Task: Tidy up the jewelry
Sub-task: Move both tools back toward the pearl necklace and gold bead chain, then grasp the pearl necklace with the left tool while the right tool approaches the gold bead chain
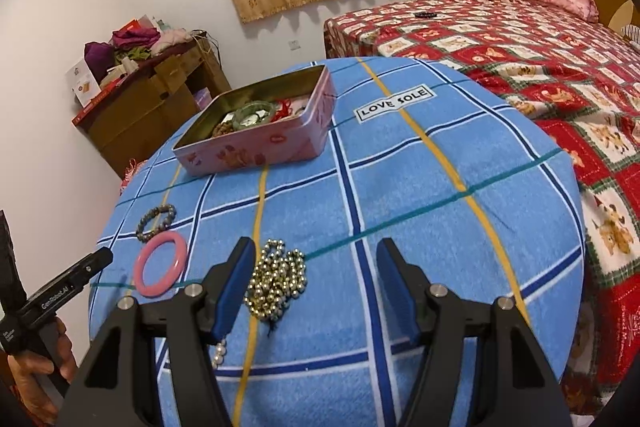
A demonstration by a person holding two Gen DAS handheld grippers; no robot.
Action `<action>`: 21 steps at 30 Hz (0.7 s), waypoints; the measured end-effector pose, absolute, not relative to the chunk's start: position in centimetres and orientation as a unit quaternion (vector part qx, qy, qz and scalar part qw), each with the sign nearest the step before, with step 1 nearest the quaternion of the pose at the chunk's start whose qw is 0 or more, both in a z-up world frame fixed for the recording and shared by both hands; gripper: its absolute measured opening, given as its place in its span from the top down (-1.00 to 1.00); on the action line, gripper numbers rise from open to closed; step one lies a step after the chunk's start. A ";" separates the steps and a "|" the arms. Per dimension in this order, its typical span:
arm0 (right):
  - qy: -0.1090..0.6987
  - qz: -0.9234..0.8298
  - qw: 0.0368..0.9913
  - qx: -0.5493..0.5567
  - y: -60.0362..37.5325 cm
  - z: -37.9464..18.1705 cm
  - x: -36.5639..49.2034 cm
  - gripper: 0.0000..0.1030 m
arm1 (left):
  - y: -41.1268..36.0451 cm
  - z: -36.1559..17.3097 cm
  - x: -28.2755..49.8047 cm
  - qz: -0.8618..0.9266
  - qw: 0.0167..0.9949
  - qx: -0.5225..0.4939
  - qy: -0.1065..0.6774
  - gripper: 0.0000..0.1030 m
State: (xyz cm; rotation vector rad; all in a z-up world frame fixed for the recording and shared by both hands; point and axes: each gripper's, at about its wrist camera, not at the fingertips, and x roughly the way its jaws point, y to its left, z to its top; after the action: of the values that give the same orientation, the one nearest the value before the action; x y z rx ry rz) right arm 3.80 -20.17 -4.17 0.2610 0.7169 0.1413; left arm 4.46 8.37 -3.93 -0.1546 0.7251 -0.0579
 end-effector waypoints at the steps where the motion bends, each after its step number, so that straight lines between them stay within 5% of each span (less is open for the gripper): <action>1: 0.350 0.070 0.926 0.123 -20.0 -4.3 3.7 -0.25 | 8.2 -4.1 4.5 -0.028 0.932 -0.072 0.355 -0.16; 21: 0.360 0.083 0.926 0.079 -18.7 -5.0 2.7 -0.08 | 5.5 -3.8 3.7 -0.096 0.924 -0.077 0.361 -0.16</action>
State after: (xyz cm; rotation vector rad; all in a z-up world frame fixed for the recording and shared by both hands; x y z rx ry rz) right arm 2.66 -18.71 -5.03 0.1624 0.7384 0.1712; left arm 3.71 5.51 -3.85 -0.1570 0.7408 -0.1976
